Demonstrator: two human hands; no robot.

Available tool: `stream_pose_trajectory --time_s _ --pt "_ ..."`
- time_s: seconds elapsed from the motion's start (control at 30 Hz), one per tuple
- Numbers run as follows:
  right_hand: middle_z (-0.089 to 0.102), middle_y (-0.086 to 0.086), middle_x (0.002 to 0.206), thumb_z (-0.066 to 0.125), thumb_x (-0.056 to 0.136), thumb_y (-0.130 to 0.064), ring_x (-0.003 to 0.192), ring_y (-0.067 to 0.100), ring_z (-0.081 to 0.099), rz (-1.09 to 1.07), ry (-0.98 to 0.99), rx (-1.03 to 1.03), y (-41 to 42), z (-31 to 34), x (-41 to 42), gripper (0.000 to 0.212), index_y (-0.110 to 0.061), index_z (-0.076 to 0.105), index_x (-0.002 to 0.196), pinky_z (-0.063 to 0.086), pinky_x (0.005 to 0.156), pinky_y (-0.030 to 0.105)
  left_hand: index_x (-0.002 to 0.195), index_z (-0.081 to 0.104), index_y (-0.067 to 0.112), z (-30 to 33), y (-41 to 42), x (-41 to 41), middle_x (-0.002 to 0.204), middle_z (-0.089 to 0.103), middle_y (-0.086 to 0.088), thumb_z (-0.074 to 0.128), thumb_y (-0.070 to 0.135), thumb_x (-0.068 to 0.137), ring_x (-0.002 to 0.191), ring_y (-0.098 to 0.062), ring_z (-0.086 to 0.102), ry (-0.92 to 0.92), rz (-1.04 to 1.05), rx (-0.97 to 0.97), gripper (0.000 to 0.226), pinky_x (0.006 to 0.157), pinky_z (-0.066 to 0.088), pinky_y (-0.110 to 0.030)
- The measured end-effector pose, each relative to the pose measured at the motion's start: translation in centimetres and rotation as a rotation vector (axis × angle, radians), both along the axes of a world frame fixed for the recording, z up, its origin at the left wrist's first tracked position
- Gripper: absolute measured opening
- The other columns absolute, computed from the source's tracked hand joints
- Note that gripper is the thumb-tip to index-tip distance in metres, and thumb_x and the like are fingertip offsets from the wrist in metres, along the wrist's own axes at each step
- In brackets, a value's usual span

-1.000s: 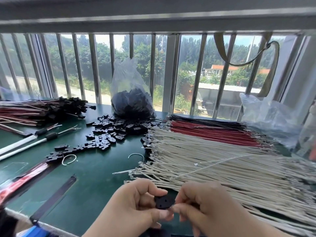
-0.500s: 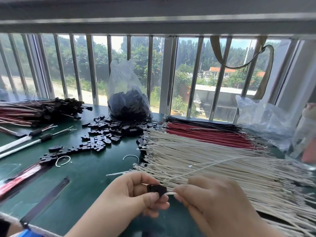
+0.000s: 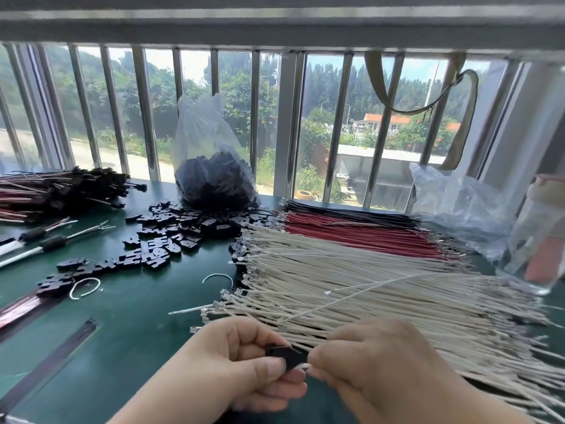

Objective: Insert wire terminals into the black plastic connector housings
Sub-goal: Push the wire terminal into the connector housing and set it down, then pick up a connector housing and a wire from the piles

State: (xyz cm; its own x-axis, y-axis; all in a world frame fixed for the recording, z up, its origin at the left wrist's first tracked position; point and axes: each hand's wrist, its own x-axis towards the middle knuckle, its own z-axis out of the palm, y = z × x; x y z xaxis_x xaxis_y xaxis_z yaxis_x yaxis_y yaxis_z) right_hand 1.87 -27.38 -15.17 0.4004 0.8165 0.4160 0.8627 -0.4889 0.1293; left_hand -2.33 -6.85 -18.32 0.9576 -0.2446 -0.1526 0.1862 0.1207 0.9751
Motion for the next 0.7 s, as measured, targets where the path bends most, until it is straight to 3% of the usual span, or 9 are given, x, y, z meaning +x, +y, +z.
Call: stream_pose_trajectory --time_s 0.07,0.13,0.2,0.3,0.4,0.5,0.57,0.6,0.7 --pt "0.059 -0.008 0.063 0.056 0.083 -0.042 0.054 0.003 0.053 -0.041 0.156 -0.060 0.6 1.2 0.4 0.020 -0.029 0.068 0.073 0.040 0.047 0.014 0.071 0.071 -0.001 -0.4 0.4 0.0 0.088 0.069 -0.032 0.068 0.000 0.063 0.081 -0.040 0.070 0.000 0.049 -0.088 0.009 0.055 0.058 -0.031" --pt "0.062 -0.013 0.077 0.056 0.089 -0.046 0.071 -0.004 0.058 -0.089 0.514 -0.029 0.2 2.2 0.9 0.015 -0.039 0.067 0.095 0.045 0.069 0.011 0.072 0.073 -0.003 -0.9 0.7 0.4 0.088 0.068 -0.034 0.069 -0.006 0.060 0.080 -0.042 0.070 -0.035 0.057 -0.117 0.013 0.057 0.058 -0.029" --pt "0.066 -0.022 0.077 0.064 0.085 -0.045 0.076 -0.008 0.062 -0.197 0.826 0.058 -1.8 2.8 1.6 0.008 -0.045 0.070 0.091 0.046 0.076 0.010 0.074 0.073 -0.004 -1.1 0.7 1.0 0.088 0.070 -0.031 0.075 -0.010 0.058 0.081 -0.039 0.071 -0.079 0.049 -0.076 0.017 0.060 0.058 -0.026" --pt "0.070 -0.022 0.078 0.060 0.084 -0.056 0.074 -0.005 0.064 -0.249 1.019 -0.022 -4.6 4.7 2.1 0.017 -0.044 0.072 0.080 0.050 0.074 0.014 0.075 0.073 -0.005 -1.0 0.7 1.3 0.089 0.070 -0.030 0.072 -0.011 0.064 0.082 -0.038 0.071 -0.086 0.036 -0.086 0.013 0.061 0.058 -0.025" --pt "0.072 -0.016 0.083 0.058 0.074 -0.062 0.067 0.013 0.063 -0.405 0.903 0.105 -5.2 5.1 3.9 0.026 -0.042 0.071 0.082 0.057 0.072 0.025 0.073 0.071 -0.008 -0.9 0.3 0.9 0.085 0.068 -0.035 0.062 -0.015 0.077 0.077 -0.042 0.070 -0.050 0.106 -0.126 0.012 0.056 0.058 -0.030" --pt "0.067 -0.022 0.070 0.059 0.091 -0.030 0.057 0.012 0.063 -0.463 0.589 0.378 -3.8 4.9 8.1 0.014 -0.035 0.072 0.093 0.045 0.051 0.009 0.086 0.065 -0.006 -0.4 -0.5 0.6 0.075 0.070 -0.027 0.058 -0.009 0.085 0.066 -0.036 0.071 -0.083 0.253 -0.065 0.008 0.047 0.055 -0.033" --pt "0.069 -0.016 0.083 0.049 0.097 -0.017 0.075 0.007 0.067 -0.519 0.461 0.284 -2.1 4.7 11.1 0.029 -0.024 0.063 0.121 0.047 0.062 0.007 0.089 0.062 -0.005 -0.2 -0.8 0.4 0.070 0.070 -0.022 0.056 -0.009 0.086 0.061 -0.030 0.070 -0.087 0.332 -0.067 0.008 0.041 0.053 -0.032" --pt "0.070 -0.002 0.102 0.043 0.099 -0.013 0.094 0.012 0.066 -0.546 0.454 0.194 -1.2 4.5 12.7 0.035 -0.017 0.054 0.132 0.048 0.077 0.016 0.090 0.061 -0.005 -0.2 -0.9 0.4 0.069 0.070 -0.021 0.055 -0.010 0.087 0.060 -0.028 0.070 -0.083 0.361 -0.074 0.008 0.040 0.053 -0.032" --pt "0.051 0.015 0.136 0.034 0.101 -0.016 0.123 0.030 0.049 -0.676 0.465 -0.032 0.5 3.7 16.3 0.040 -0.006 0.041 0.139 0.038 0.100 0.034 0.092 0.060 -0.004 -0.2 -1.1 0.2 0.071 0.071 -0.020 0.055 -0.010 0.086 0.063 -0.029 0.071 -0.072 0.385 -0.079 0.009 0.040 0.054 -0.032"
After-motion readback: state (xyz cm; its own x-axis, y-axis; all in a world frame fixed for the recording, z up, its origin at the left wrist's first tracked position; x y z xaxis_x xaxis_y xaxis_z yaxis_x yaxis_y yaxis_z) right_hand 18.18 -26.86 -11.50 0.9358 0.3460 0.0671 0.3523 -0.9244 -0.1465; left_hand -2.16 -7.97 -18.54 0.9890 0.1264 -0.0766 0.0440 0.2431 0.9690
